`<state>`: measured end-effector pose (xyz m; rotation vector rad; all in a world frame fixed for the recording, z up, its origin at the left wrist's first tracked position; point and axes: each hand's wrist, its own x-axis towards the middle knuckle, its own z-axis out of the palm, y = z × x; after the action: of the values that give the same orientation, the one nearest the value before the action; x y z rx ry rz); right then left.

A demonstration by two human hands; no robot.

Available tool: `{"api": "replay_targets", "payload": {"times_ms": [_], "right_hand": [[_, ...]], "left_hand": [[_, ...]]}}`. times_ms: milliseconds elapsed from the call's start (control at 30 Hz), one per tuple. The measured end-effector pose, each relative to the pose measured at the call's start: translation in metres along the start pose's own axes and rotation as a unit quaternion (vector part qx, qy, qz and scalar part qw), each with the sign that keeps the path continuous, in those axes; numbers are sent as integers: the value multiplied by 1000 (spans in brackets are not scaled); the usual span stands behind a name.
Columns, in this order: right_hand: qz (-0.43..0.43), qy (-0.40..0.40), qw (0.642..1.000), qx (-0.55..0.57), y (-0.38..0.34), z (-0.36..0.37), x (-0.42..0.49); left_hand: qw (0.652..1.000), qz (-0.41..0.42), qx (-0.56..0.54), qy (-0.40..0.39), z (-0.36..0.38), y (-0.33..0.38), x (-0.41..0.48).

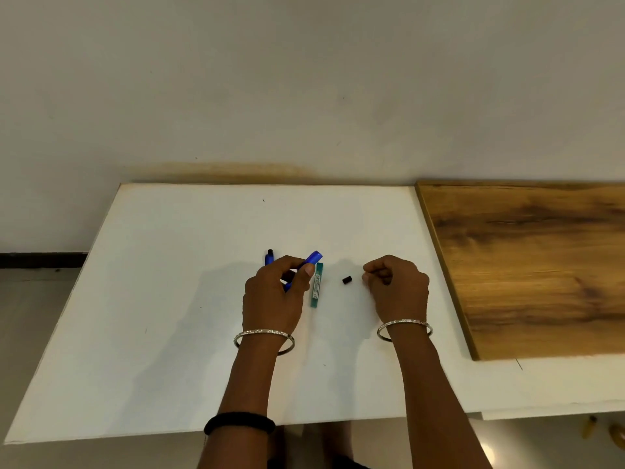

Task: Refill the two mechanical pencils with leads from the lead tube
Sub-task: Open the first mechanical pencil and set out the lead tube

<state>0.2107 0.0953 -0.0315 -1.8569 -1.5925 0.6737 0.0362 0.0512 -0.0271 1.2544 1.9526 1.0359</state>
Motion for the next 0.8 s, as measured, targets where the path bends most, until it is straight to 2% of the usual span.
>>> {"api": "replay_targets", "payload": {"times_ms": [267,433,633,800], "right_hand": [[5,-36,999,1,-3,1,0],[2,-53,999,9,-5,0,-1],[-7,6,1000,20,-19,1,-3],[30,-76,995,-58,-36,26,-16]], "left_hand": [[995,-52,-74,31,0,3,0],[994,-58,-84,30,0,4,0],[993,-66,-94,40,-2,3,1],[994,-65,-82,40,-3,1,1]]}}
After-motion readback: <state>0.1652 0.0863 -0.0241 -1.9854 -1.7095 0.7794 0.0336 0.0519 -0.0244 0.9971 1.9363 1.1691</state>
